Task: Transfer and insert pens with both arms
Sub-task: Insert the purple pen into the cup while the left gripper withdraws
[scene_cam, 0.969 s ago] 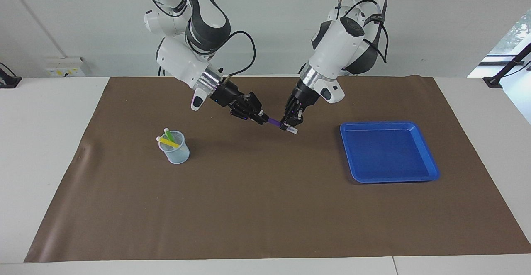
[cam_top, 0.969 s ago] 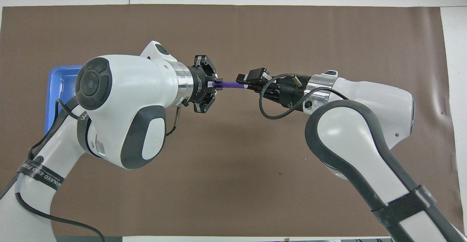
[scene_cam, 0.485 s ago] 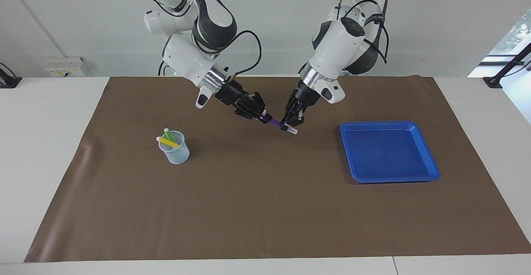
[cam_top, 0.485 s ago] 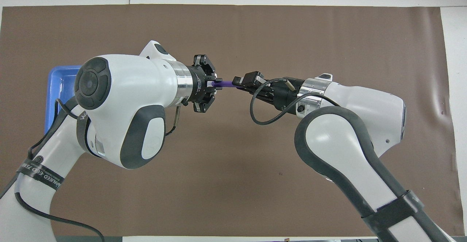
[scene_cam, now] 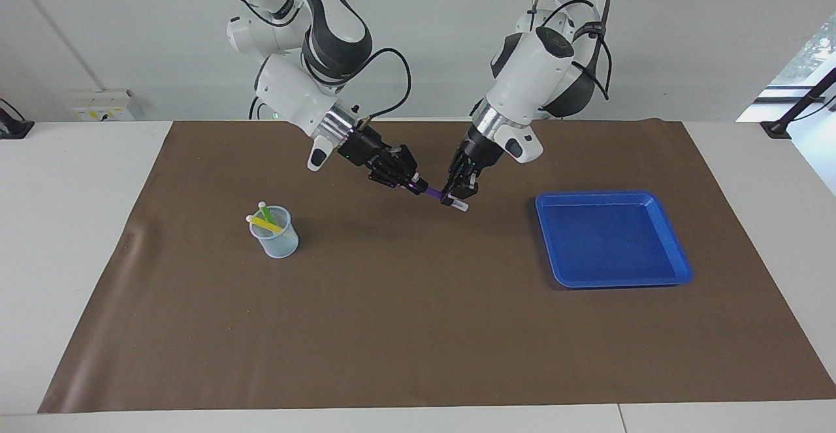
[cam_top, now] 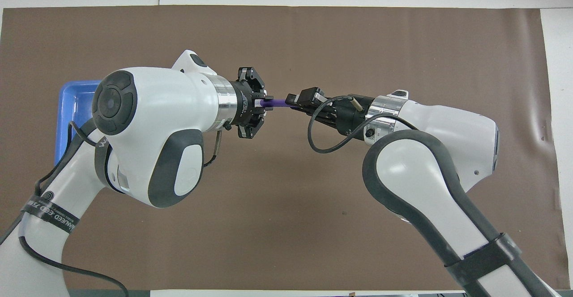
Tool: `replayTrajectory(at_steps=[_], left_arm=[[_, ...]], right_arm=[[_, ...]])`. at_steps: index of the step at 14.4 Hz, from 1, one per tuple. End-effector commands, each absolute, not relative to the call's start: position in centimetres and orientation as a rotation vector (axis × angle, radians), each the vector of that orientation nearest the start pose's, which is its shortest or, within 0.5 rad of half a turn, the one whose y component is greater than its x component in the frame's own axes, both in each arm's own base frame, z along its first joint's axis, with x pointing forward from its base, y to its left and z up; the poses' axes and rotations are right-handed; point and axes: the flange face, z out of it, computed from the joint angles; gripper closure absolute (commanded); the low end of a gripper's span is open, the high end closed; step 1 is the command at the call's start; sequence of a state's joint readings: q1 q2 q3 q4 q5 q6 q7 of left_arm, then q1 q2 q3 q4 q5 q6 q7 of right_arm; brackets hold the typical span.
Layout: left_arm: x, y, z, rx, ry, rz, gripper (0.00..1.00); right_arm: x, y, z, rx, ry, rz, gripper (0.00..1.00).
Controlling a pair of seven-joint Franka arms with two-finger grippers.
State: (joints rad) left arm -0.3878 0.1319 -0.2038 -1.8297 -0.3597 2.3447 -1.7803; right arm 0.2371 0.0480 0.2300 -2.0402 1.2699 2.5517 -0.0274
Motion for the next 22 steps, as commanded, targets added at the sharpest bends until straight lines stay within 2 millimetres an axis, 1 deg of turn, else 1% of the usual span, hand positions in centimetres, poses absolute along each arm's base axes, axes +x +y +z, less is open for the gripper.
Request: replayTrajectory(at_steps=[1,2,3,4,6,7,8,9,10,11,12,13,14,16,17,18,19,20,22], left_arm=[[52.1,-35.2,50.2,-2.794,-2.280,0.284,0.00],[52.2,-34.9,50.2,-2.845,-2.216,0.264,0.00],[52.4,-34.4,50.0,-2.899,-2.126,0.248,0.00],[52.8,-33.5,49.7,-2.945,-2.035,0.235,0.00],[54.2,-30.7,49.6,-3.025,-1.901,0.188,0.00],[54.6,-29.8,49.4,-3.064,-1.831,0.166,0.00],[55.1,-28.4,49.2,-3.097,-1.740,0.109,0.00],[55.3,-27.5,48.8,-3.128,-1.592,0.047,0.00],[55.8,-26.2,48.7,-3.152,-1.467,-0.008,0.00],[56.1,-24.9,48.7,-3.168,-1.338,-0.046,0.00],[56.4,-23.6,48.6,-3.178,-1.203,-0.066,0.00],[56.9,-21.9,48.6,-3.188,-1.081,-0.100,0.00],[57.2,-21.0,48.8,-3.217,-0.968,-0.128,0.00],[58.3,-17.3,49.6,-3.258,-0.776,-0.197,0.00],[58.8,-15.3,50.0,-3.271,-0.670,-0.227,0.00],[58.9,-13.6,50.7,-3.282,-0.552,-0.258,0.00],[58.8,-12.2,51.0,-3.285,-0.437,-0.249,0.00],[58.6,-10.6,51.8,-3.283,-0.351,-0.254,0.00],[58.1,-8.6,53.4,-3.248,-0.187,-0.252,0.00]], right_arm=[[54.1,24.9,46.8,-2.094,0.487,-0.210,1.00],[54.3,24.5,46.8,-2.122,0.459,-0.213,1.00],[54.8,23.3,47.0,-2.184,0.385,-0.199,1.00],[55.5,21.7,47.5,-2.268,0.296,-0.191,1.00],[57.1,17.2,49.8,-2.457,0.109,-0.156,1.00],[57.4,15.7,50.9,-2.541,0.032,-0.140,1.00],[57.6,14.2,51.9,-2.616,-0.026,-0.129,1.00],[57.8,12.9,52.9,-2.695,-0.085,-0.119,1.00],[57.7,12.1,53.4,-2.799,-0.175,-0.112,1.00],[57.7,11.0,53.1,-2.905,-0.305,-0.113,1.00],[57.6,10.2,52.7,-2.969,-0.433,-0.113,1.00],[57.7,9.1,52.4,-3.008,-0.495,-0.111,1.00],[57.7,8.0,52.0,-3.026,-0.509,-0.108,1.00],[57.5,6.8,50.4,-3.035,-0.523,-0.105,1.00],[57.5,6.7,50.0,-3.039,-0.562,-0.112,1.00],[57.5,6.4,49.3,-3.052,-0.582,-0.111,1.00],[57.1,6.0,48.3,-3.057,-0.582,-0.108,1.00],[56.6,5.4,47.7,-3.060,-0.600,-0.110,1.00],[55.8,4.9,46.2,-3.058,-0.637,-0.107,1.00]])
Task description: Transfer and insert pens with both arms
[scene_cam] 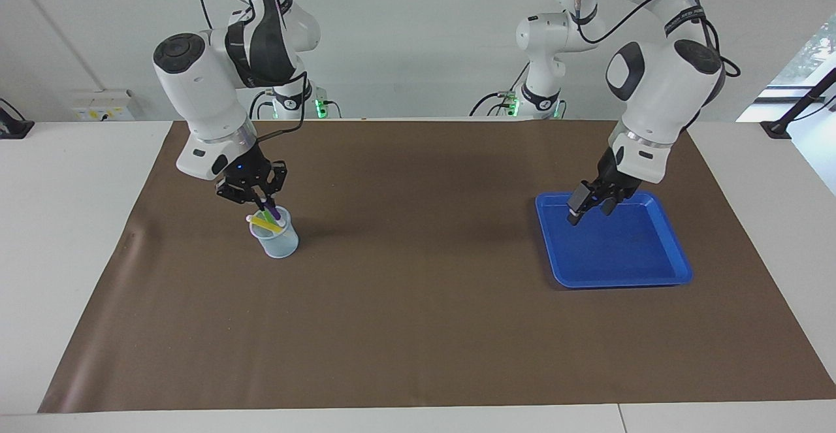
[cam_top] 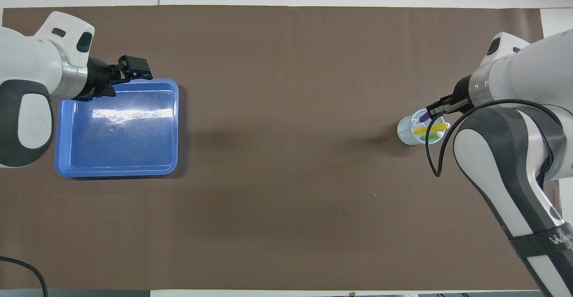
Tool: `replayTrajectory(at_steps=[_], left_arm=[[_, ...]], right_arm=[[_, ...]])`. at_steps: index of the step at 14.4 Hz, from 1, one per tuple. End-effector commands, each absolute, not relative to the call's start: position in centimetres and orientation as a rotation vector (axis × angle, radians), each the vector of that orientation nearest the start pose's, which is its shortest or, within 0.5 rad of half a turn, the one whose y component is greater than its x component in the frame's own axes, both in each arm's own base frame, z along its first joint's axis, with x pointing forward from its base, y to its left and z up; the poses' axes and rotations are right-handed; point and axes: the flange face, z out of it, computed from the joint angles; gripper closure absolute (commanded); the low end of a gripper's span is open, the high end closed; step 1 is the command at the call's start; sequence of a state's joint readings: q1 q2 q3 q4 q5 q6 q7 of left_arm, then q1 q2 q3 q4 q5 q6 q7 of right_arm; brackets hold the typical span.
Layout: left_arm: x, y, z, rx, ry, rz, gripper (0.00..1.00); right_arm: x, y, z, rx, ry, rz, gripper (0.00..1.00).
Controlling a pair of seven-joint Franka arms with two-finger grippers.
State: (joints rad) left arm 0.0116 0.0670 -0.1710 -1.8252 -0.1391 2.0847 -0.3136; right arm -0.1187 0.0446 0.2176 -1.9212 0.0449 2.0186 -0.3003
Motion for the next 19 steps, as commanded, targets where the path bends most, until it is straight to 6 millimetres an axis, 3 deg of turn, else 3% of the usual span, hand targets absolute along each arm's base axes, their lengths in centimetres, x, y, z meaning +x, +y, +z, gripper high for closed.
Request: replayTrajectory(at_steps=[1,3,5,8,10,12,15,17,19], left_arm=[[58.0,-7.8,54.7,-3.211,-0.139,-0.239,0.00],[57.6,-7.7,58.1,-3.187,-0.035,-0.155,0.00],[56.9,-6.4,60.4,-3.179,0.041,-0.098,0.00],[55.4,-5.7,63.3,-3.169,0.135,0.000,0.00],[54.6,-4.9,63.9,-3.166,0.166,0.089,0.00],[52.7,-5.4,65.2,-3.160,0.215,0.133,0.00],[51.9,-5.6,64.8,-3.157,0.225,0.157,0.00],[52.1,-5.5,64.5,-3.157,0.228,0.142,0.00],[52.2,-4.9,64.5,-3.154,0.276,0.131,0.00]], right_arm=[[55.8,4.4,46.1,-3.062,-0.623,-0.107,1.00],[55.8,4.3,46.5,-3.063,-0.614,-0.100,0.04],[56.1,4.1,47.8,-3.063,-0.610,-0.110,0.00],[56.9,2.6,53.3,-3.070,-0.565,-0.115,0.00],[57.0,1.1,57.1,-3.081,-0.525,-0.118,0.00],[56.5,-0.8,59.3,-3.127,-0.474,-0.068,0.00],[55.3,-2.8,63.7,-3.141,-0.413,-0.008,0.00],[55.0,-3.4,63.7,-3.205,-0.363,0.039,0.00],[54.1,-6.1,63.1,-3.173,-0.109,0.106,0.00]])
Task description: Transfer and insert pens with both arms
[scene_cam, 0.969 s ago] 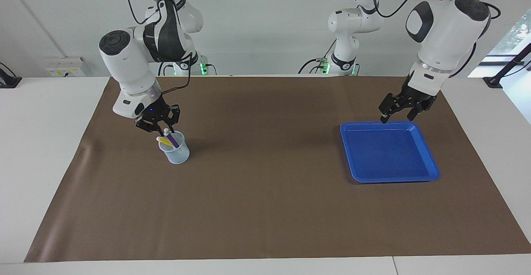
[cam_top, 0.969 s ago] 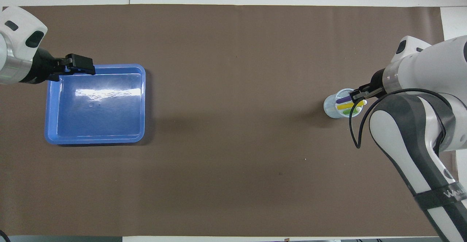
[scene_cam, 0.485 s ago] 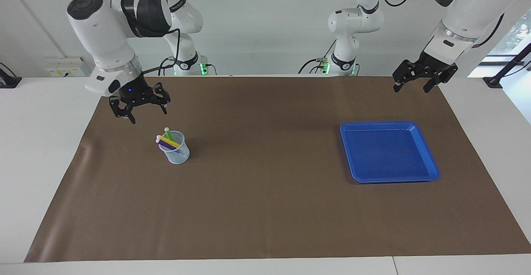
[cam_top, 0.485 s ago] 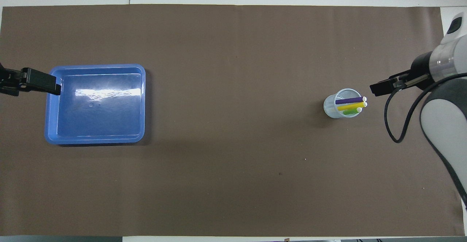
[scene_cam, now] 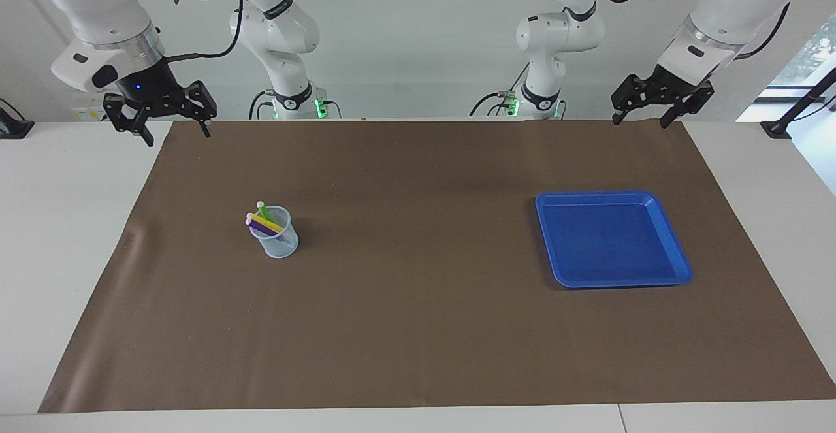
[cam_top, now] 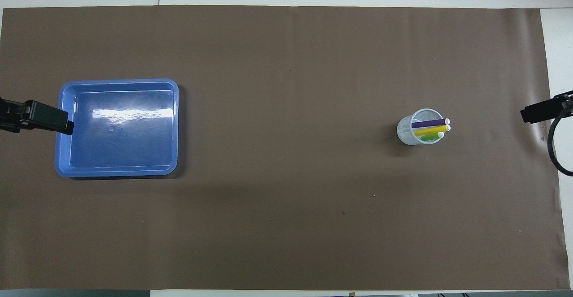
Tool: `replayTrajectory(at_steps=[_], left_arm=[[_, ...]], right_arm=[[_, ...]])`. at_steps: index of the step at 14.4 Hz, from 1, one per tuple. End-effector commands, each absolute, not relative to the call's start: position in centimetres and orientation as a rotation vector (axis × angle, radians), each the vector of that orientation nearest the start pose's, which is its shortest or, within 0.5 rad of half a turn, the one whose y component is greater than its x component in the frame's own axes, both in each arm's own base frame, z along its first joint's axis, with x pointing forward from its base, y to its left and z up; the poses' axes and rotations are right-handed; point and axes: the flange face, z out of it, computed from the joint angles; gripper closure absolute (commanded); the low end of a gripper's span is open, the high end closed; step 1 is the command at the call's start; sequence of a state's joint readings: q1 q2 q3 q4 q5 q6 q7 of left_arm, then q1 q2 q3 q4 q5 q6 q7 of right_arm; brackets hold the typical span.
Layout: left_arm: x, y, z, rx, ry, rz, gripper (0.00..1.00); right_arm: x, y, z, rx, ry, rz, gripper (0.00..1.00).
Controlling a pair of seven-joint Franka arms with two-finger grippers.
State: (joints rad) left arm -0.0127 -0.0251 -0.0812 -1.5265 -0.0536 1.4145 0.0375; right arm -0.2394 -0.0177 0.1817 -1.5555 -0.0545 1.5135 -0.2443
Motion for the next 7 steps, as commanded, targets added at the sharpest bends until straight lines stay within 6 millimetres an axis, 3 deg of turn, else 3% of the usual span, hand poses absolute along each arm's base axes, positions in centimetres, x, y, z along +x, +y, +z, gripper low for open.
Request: replayTrajectory(at_steps=[1,4,7], left_arm=[[52.3,-4.4,64.4,-3.152,0.290,0.126,0.00],[52.4,-3.4,64.4,-3.155,0.259,0.128,0.00],[52.6,-3.4,64.2,-3.152,0.258,0.140,0.00]], right_arm=[[54.0,-6.4,62.7,-3.137,-0.079,0.114,0.00],[53.8,-6.3,63.3,-3.140,-0.076,0.090,0.00],[54.2,-4.0,63.8,-3.151,-0.141,0.056,0.00]])
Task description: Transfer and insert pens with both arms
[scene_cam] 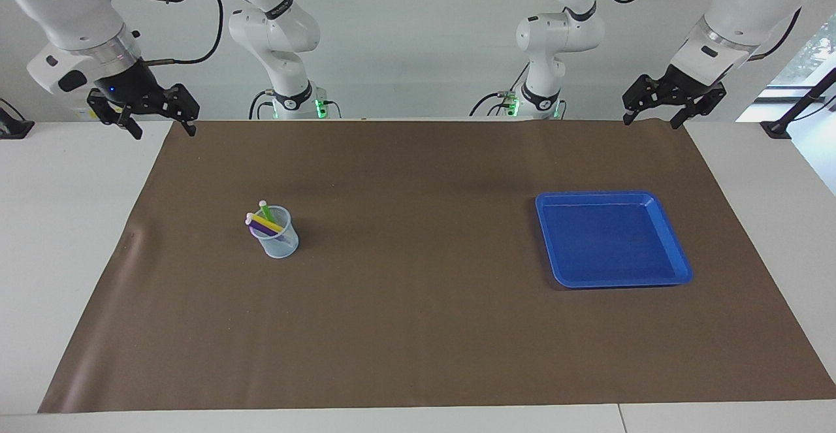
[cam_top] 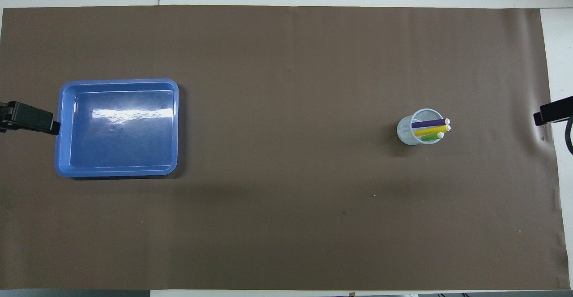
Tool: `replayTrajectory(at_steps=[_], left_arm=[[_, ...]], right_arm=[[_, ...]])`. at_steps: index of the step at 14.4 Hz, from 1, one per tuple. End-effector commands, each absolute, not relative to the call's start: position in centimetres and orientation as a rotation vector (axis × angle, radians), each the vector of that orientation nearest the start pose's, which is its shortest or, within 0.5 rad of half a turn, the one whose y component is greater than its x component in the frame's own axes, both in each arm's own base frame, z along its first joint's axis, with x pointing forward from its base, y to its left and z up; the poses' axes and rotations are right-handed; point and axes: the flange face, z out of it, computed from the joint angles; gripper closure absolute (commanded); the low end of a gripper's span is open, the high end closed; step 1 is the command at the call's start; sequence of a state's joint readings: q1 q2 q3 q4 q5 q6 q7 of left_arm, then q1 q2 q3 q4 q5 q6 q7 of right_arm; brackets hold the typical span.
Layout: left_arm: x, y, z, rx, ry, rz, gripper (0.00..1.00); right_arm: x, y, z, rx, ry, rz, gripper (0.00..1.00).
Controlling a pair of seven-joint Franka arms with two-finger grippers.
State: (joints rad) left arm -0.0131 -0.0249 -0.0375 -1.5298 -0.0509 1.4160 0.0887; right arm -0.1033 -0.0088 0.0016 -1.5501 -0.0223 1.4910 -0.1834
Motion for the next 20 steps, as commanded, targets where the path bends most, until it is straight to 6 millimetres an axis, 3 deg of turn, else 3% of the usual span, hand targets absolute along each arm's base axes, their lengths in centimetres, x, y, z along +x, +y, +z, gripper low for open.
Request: replayTrajectory(at_steps=[1,3,6,14,20], left_arm=[[52.5,-3.6,64.2,-3.137,0.267,0.142,0.00],[52.4,-3.7,64.1,-3.130,0.255,0.137,0.00],[52.5,-3.4,63.5,-3.131,0.241,0.125,0.00],[52.5,-3.6,63.4,-3.138,0.183,0.084,0.00],[52.5,-3.2,63.4,-3.139,0.169,0.082,0.00]], right_arm=[[54.1,-3.7,63.6,-3.148,-0.148,0.065,0.00],[54.3,-2.8,63.6,-3.154,-0.137,0.044,0.00],[54.4,-3.6,63.4,-3.150,-0.112,0.060,0.00],[53.9,-3.3,63.5,-3.138,-0.113,0.078,0.00],[53.6,-3.7,62.4,-3.141,-0.103,0.078,0.00]])
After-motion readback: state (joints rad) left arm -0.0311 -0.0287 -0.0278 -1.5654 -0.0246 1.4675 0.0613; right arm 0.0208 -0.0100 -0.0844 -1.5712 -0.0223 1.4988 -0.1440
